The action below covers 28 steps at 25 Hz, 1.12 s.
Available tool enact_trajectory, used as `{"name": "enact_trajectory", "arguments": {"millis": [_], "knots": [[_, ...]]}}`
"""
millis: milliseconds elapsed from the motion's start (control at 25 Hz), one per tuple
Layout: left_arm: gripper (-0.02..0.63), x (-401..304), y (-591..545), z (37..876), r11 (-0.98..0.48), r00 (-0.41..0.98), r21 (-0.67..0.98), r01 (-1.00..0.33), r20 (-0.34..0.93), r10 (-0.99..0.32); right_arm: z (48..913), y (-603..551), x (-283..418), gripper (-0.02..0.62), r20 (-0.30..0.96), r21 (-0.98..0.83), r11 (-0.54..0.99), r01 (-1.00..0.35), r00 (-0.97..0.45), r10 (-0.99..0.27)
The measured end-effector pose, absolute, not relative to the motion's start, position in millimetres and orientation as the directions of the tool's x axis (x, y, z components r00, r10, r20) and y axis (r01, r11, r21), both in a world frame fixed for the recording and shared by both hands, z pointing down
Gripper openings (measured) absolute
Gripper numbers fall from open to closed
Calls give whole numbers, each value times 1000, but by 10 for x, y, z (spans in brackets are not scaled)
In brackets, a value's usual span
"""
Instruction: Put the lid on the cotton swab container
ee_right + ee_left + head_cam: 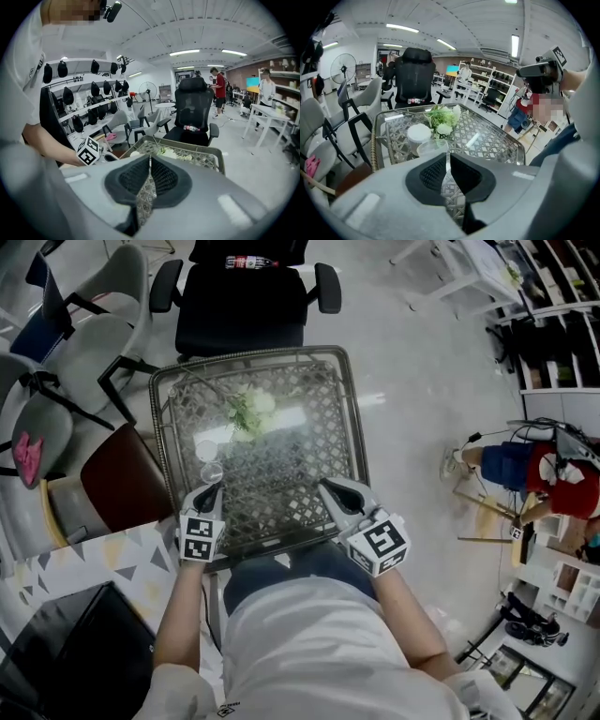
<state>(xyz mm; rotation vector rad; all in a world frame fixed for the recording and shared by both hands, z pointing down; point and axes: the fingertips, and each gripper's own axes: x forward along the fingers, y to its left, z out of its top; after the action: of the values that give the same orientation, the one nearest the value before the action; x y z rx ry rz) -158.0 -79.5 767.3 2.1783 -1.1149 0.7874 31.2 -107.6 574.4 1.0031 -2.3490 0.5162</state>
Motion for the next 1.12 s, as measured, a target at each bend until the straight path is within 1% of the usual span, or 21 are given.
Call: {"name": "enact_trajectory", "arguments": {"millis": [240,600,920,1120], "knots": [[12,-1508,-825,7748,-528,496,205,-824,712,-497,5764,-1100,262,12,612,-127,656,-744,-579,-539],[12,-1496,-961,7561,-524,494,181,-832,672,-552,5778,-1071,274,12,620,-129,660,-740,-579,-529],[12,-1666,-1326,7437,-469,465,182,-864,647,-605,5792,-1072,298,12,619,-132,651,-747,-575,-534],[12,-1689,-1536,7485,-454,448,176,-873,655,-609,5821,-1073,331,12,624,-135,637,-759,-564,-540]]}}
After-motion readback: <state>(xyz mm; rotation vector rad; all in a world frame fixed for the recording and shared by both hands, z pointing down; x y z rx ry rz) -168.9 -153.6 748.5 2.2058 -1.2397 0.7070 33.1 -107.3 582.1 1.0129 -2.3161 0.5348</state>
